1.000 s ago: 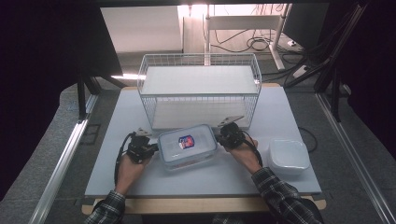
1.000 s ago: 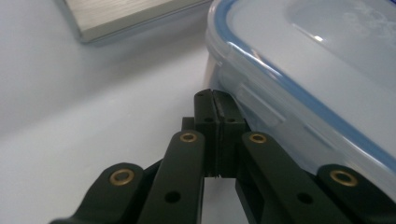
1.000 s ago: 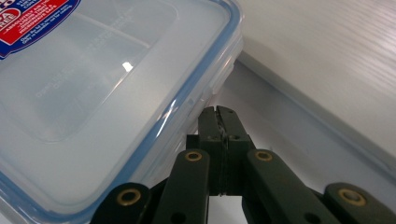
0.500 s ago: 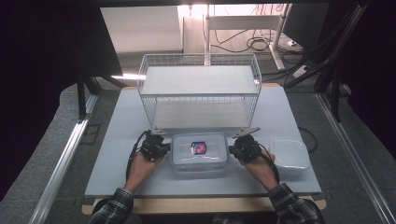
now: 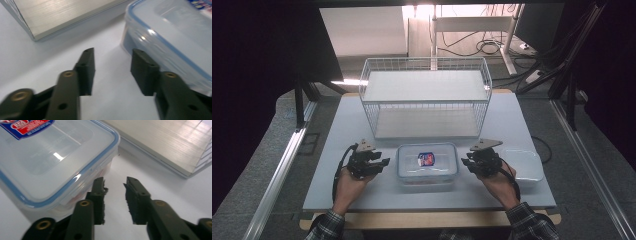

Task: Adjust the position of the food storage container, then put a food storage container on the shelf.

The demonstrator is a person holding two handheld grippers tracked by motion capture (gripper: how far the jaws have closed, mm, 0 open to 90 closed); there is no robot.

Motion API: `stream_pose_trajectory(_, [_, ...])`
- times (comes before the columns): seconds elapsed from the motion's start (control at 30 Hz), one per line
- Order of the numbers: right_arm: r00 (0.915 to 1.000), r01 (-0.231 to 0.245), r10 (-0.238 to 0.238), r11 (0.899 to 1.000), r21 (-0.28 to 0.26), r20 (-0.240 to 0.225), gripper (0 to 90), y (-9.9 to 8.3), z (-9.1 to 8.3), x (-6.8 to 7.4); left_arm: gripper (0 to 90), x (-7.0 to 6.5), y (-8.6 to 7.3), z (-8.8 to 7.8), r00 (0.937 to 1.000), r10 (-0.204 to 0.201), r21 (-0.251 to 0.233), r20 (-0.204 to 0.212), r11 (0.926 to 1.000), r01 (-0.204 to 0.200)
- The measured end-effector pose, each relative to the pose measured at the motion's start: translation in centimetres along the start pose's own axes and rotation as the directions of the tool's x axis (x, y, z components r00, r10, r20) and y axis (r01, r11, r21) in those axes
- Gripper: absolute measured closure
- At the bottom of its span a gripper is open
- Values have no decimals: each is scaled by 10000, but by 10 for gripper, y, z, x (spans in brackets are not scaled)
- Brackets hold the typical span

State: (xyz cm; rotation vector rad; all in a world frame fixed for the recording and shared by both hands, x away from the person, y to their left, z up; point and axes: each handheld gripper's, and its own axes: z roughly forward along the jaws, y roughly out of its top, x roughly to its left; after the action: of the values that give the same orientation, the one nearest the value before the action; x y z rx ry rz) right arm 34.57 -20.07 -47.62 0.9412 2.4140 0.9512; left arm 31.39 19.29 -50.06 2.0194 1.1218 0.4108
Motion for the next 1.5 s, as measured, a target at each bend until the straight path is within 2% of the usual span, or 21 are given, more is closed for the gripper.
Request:
stream_pose_trajectory(0.17, [9997,-248,247,9986,-467,-34,501,-4,-12,-2,293,-8,-10,-9,9999,146,-225,-14,9996,-147])
stream_pose_trajectory(0.3, [9992,-388,386,9973,-623,-54,390,-11,-18,-5,199,-11,-20,-15,9996,248,-246,110,9994,-245])
stream_pose_trajectory(0.47, [9983,-443,410,9956,-824,-409,296,-17,-24,-4,130,-15,-27,-20,9995,280,-120,166,9995,-278])
stream_pose_trajectory(0.53, [9981,-375,333,9959,-826,-519,278,-20,-26,-3,121,-15,-29,-19,9996,204,30,178,9998,-205])
stream_pose_trajectory(0.63, [9973,-411,356,9954,-867,-645,253,-21,-27,-3,103,-14,-29,-19,9997,197,10,163,9998,-197])
stream_pose_trajectory(0.73, [9955,-543,457,9931,-1042,-832,204,-20,-27,-5,78,-15,-29,-19,9991,429,-163,-43,9989,-430])
stream_pose_trajectory(0.87, [9931,-660,534,9905,-1207,-1044,136,-19,-24,-6,67,-12,-30,-17,9971,764,-378,36,9964,-762])
stream_pose_trajectory(1.0, [9886,-815,635,9881,-1306,-1366,86,-18,-21,-5,54,-10,-28,-17,9983,559,-643,152,9964,-548])
stream_pose_trajectory(1.07, [9880,-794,608,9885,-1289,-1423,77,-17,-19,-5,54,-11,-25,-18,9989,408,-549,211,9977,-396])
stream_pose_trajectory(1.2, [9845,-817,590,9875,-1347,-1649,67,-11,-16,-4,66,-11,-15,-19,9975,196,-264,685,9995,-178])
stream_pose_trajectory(1.33, [9843,-662,468,9917,-1103,-1703,36,-4,-13,1,53,-11,-4,-13,9960,187,100,879,9998,-196])
stream_pose_trajectory(1.4, [9848,-458,317,9958,-797,-1706,30,0,-10,4,41,-11,1,-9,9928,132,66,1191,9999,-141])
stream_pose_trajectory(1.47, [9827,-340,244,9982,-493,-1835,26,2,-6,8,43,-10,5,-4,9858,-1,138,1680,9999,-22])
stream_pose_trajectory(1.5, [9822,-198,144,9994,-269,-1873,24,4,-4,9,44,-10,7,-2,9848,-13,146,1736,9999,-13])
